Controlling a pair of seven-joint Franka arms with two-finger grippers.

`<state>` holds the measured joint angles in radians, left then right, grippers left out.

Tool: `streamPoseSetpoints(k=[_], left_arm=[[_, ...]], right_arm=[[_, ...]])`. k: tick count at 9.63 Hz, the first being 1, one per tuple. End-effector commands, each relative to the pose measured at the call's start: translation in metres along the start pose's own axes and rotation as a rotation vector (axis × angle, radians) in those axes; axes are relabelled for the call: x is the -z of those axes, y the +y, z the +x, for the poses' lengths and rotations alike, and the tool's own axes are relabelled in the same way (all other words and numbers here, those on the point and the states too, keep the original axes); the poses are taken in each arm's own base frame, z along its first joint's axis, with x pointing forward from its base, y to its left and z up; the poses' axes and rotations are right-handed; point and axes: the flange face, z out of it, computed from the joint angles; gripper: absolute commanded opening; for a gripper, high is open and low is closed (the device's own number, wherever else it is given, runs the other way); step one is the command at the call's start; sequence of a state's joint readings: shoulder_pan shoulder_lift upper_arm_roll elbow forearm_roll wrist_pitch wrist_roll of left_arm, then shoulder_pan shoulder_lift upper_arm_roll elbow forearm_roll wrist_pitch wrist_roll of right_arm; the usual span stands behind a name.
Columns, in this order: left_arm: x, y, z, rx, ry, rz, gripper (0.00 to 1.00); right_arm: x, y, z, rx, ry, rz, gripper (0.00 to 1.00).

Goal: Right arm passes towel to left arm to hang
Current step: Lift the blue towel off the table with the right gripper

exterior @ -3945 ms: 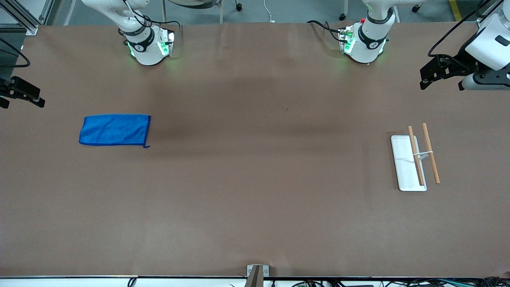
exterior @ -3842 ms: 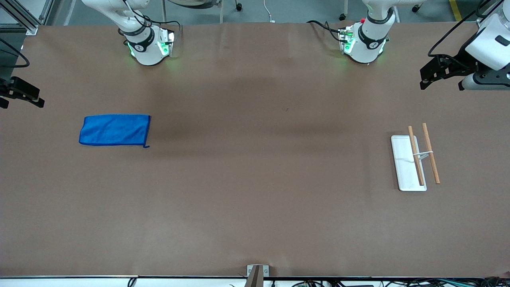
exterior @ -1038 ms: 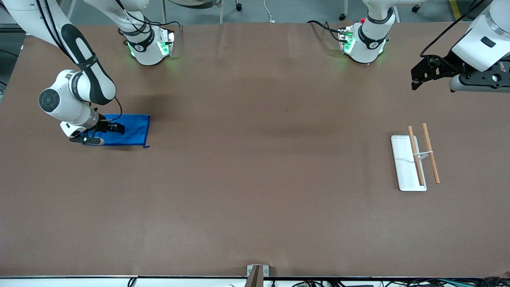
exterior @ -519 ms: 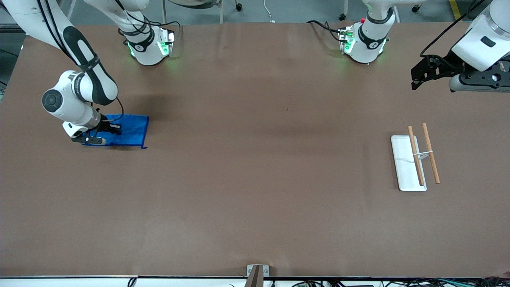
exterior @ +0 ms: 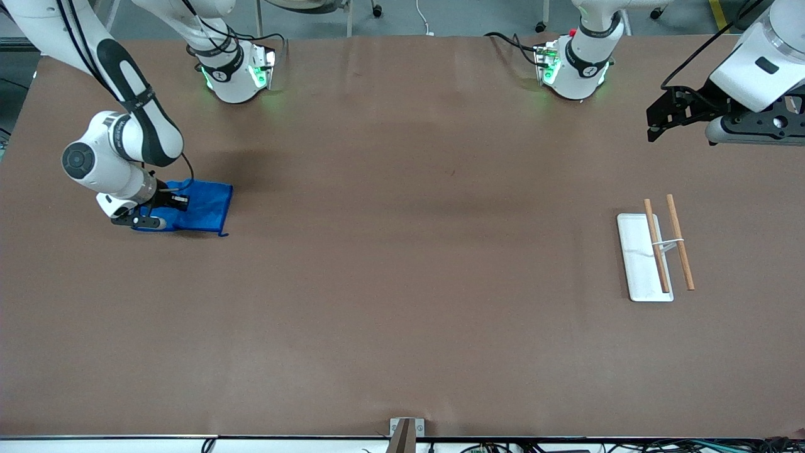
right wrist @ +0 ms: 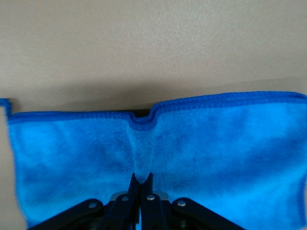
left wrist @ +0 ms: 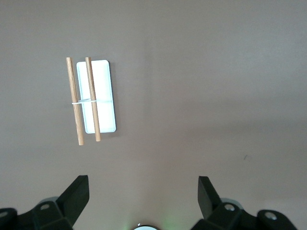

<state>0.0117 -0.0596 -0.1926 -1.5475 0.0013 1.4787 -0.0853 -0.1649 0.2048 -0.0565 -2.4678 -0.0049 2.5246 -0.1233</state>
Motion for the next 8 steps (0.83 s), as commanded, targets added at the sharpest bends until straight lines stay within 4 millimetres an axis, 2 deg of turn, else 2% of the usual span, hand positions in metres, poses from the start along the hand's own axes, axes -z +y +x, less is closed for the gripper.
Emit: streamPoseSetpoints(k=[1,2,3,4,6,7,8], left_arm=[[-0.013,0.002,0.005,0.002,-0.04,0.001,1.0],[-0.013,0.002,0.006,0.003,-0.04,0.001,1.0],[-0.013,0.002,0.006,0.003,-0.04,0.001,1.0],[-0.013,0.001,0.006,0.005,-0.04,0.001,1.0],[-0.014,-0.004,0.007,0.002,-0.041,0.002,1.0],[-0.017,-0.003,0.009,-0.006,-0.047,0.001,1.0],[-0.028,0.0,0.014,-0.014,-0.067,-0.001,1.0]], right_arm=[[0.087,-0.006,-0.003,-0.01,0.007,0.013,0.0],[0.126,-0.01,-0.002,-0.003,-0.002,0.017,0.0],[0.168,-0.024,0.002,0.025,-0.011,0.018,0.0],[0.213,-0.05,0.007,0.053,-0.036,0.064,0.0],[0.285,-0.085,0.013,0.094,-0.039,0.154,0.0],[0.311,-0.106,0.013,0.119,-0.018,0.171,0.0],[0.327,-0.124,0.014,0.105,0.006,0.21,0.0]])
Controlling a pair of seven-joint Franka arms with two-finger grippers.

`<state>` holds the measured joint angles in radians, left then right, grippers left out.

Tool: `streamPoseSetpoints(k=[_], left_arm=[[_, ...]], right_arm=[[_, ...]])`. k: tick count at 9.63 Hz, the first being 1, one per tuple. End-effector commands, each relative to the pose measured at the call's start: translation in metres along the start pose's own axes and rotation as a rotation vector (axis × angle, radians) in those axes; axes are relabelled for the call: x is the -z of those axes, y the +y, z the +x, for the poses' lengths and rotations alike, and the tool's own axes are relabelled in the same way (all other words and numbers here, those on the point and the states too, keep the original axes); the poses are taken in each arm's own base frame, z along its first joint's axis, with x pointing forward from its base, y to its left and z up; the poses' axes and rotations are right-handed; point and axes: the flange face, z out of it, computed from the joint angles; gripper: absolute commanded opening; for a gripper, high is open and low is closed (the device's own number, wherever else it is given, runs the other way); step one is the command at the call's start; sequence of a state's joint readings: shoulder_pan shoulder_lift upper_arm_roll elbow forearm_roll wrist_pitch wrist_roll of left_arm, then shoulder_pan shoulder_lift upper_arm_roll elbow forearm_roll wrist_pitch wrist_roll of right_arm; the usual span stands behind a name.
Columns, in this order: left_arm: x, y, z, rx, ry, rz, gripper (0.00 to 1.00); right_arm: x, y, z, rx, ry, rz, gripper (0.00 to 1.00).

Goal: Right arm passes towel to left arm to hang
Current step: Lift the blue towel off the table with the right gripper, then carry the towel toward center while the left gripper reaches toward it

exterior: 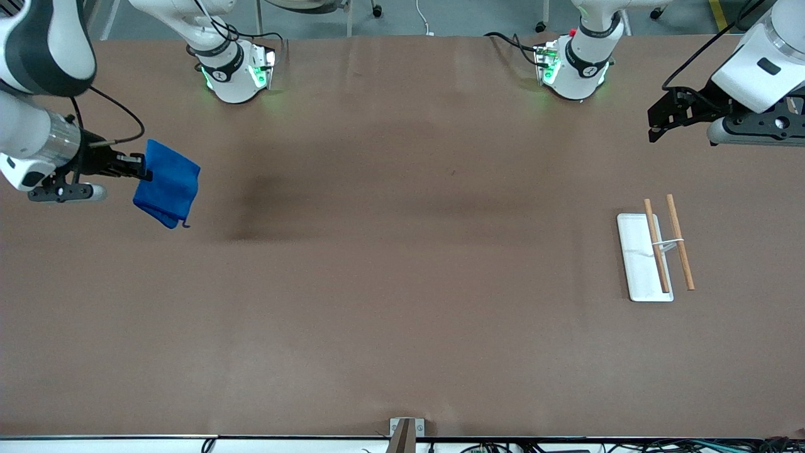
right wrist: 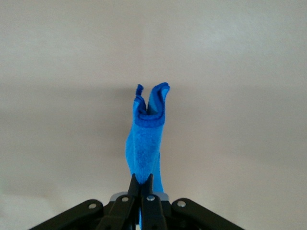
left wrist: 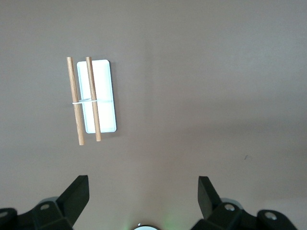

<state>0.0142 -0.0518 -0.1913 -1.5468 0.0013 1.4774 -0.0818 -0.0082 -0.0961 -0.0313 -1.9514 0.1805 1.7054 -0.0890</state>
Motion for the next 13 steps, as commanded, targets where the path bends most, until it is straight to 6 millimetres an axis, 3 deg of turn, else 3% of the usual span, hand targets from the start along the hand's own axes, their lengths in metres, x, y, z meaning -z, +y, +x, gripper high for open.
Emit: streamPoseSetpoints(k=[1,3,7,8,10,11,13], left_arm=[[-0.032,0.004,0.017,-0.021,-0.073,-0.011,1.0],[-0.037,0.014,0.035,-0.03,-0.069,-0.126,1.0],[-0.081,0.042,0.07,0.003,-0.197,-0.599,1.0],[-0.095,0.039,0.081,0.036,-0.233,-0.739,1.0],[-0.102,0.073,0.1,-0.015,-0.155,-0.949,1.0],[-0.111,0.103,0.104,-0.031,-0.164,-1.01,1.0],[-0.141,0.14,0.115,-0.003,-0.17,-1.267,0.98]], right_arm=[[0.02,-0.05,0.01,-0.007,0.026,0.105,0.0],[0.031,-0.096,0.012,0.039,0.052,0.242,0.0],[0.025,-0.169,0.013,0.074,0.049,0.519,0.0],[0.018,-0.188,0.013,0.078,0.026,0.587,0.0],[0.013,-0.219,0.014,0.075,0.032,0.682,0.0],[0.015,-0.231,0.013,0.066,0.037,0.74,0.0],[0.01,-0.265,0.013,0.041,0.07,0.834,0.0]])
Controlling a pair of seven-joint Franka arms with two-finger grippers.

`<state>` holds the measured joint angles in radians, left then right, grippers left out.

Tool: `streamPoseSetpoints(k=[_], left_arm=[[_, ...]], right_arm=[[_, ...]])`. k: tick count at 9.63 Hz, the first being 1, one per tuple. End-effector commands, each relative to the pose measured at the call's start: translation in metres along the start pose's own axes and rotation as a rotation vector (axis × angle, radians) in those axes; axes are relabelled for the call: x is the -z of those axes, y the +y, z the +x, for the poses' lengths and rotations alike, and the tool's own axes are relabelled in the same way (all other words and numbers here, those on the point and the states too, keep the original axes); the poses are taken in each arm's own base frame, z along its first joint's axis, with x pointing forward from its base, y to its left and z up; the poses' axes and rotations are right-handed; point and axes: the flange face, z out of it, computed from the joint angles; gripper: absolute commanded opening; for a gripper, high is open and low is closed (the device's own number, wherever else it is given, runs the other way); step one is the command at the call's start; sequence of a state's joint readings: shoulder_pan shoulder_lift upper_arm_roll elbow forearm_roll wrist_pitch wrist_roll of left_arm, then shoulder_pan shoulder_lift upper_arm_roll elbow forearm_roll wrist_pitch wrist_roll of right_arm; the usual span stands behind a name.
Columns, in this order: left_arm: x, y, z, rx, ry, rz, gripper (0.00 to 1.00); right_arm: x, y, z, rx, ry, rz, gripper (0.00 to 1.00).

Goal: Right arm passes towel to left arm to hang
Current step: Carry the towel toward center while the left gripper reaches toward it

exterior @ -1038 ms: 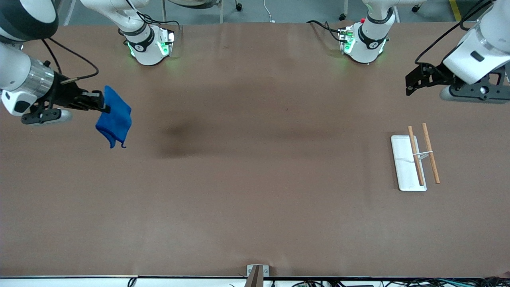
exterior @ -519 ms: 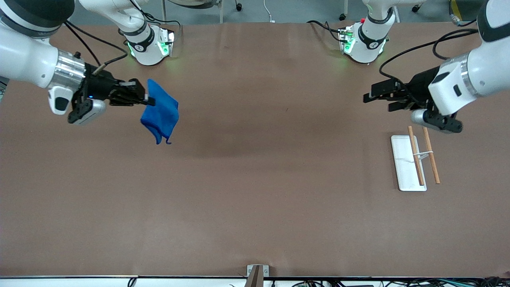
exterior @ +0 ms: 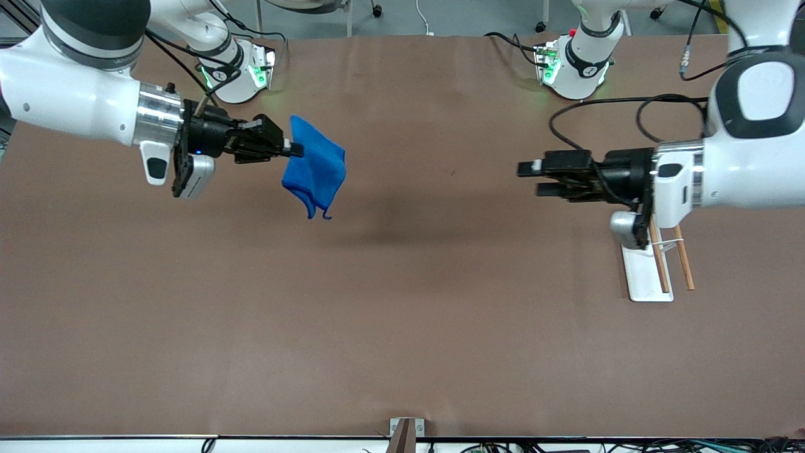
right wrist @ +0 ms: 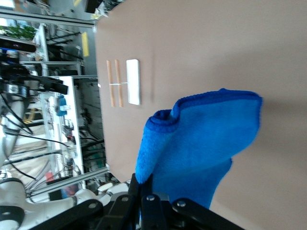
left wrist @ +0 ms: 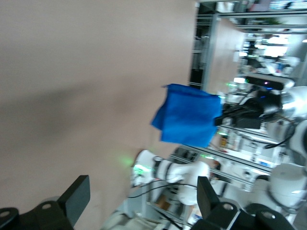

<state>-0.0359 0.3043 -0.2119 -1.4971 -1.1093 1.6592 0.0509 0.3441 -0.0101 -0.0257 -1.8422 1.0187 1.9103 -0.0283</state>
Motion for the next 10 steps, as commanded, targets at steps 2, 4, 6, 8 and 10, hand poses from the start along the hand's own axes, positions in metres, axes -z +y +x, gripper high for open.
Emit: streamPoseSetpoints(k=[2,4,6,8,10], left_arm=[[-0.073,-0.043,0.025,-0.032,-0.025,-0.21,0.99],[-0.105,-0.064,0.022,-0.023,-0.024,-0.369,0.99],[-0.127,-0.087,0.011,-0.07,-0.02,-0.467,0.99],[-0.132,-0.091,-0.001,-0.06,-0.089,-0.529,0.99],[-0.126,-0.083,-0.011,-0.07,-0.131,-0.553,0.99]], right_arm=[[-0.038,-0.034,0.0,-0.068,0.052,0.189,0.0],[-0.056,-0.052,-0.006,-0.156,0.038,0.369,0.0],[-0.06,-0.062,-0.008,-0.217,0.024,0.491,0.0],[-0.065,-0.073,-0.007,-0.23,0.014,0.546,0.0],[-0.072,-0.077,0.0,-0.243,0.027,0.558,0.0]])
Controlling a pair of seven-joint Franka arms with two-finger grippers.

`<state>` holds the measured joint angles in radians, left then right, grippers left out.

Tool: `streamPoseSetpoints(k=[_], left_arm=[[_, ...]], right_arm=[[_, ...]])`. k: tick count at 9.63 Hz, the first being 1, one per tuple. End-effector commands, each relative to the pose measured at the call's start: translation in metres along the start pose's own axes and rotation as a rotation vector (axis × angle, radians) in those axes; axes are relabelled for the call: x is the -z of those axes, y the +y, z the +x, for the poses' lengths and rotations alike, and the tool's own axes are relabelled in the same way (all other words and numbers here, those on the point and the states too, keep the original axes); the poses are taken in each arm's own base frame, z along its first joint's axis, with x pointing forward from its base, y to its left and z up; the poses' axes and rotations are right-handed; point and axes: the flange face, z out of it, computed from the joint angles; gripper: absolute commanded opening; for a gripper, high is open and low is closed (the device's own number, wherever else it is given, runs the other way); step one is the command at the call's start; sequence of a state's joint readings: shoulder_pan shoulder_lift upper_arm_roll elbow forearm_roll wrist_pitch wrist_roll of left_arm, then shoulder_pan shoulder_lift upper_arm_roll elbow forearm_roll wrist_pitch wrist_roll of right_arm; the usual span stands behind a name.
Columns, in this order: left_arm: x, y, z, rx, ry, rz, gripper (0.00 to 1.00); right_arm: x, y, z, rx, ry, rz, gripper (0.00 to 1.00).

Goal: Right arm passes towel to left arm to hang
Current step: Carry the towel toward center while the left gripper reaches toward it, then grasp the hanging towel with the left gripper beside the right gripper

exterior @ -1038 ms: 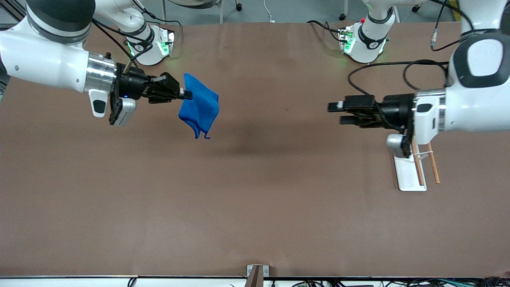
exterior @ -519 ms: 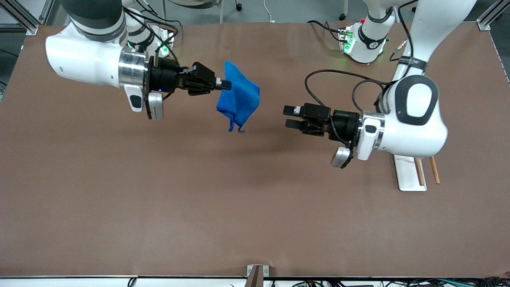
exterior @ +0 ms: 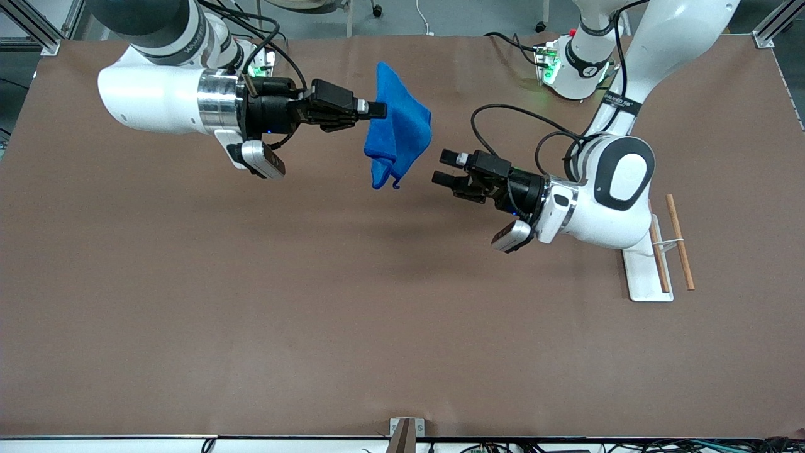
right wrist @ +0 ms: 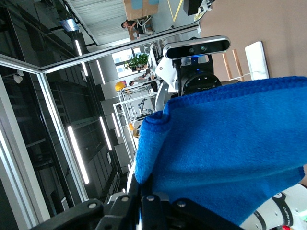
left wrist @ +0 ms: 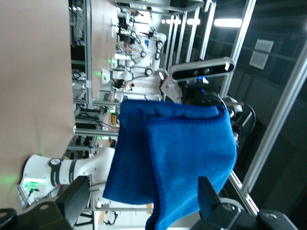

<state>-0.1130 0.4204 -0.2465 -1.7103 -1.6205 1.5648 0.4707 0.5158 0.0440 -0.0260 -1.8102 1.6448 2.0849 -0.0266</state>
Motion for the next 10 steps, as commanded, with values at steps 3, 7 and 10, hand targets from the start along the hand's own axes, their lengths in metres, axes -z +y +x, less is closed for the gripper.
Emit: streamPoseSetpoints(k=[3,7,10], left_arm=[[0.008,0.009,-0.017,-0.009,-0.016,-0.025,0.99],[0.0,0.015,-0.019,-0.016,-0.017,-0.043,0.98],[-0.014,0.017,-0.02,-0.017,-0.022,-0.056,0.9]], right_arm=[[-0.025,-0.001,0.009,-0.024,0.016,0.028,0.0],[-0.028,-0.001,0.007,-0.027,0.012,0.038,0.0],[-0.032,0.003,0.009,-0.03,0.03,0.039,0.0]])
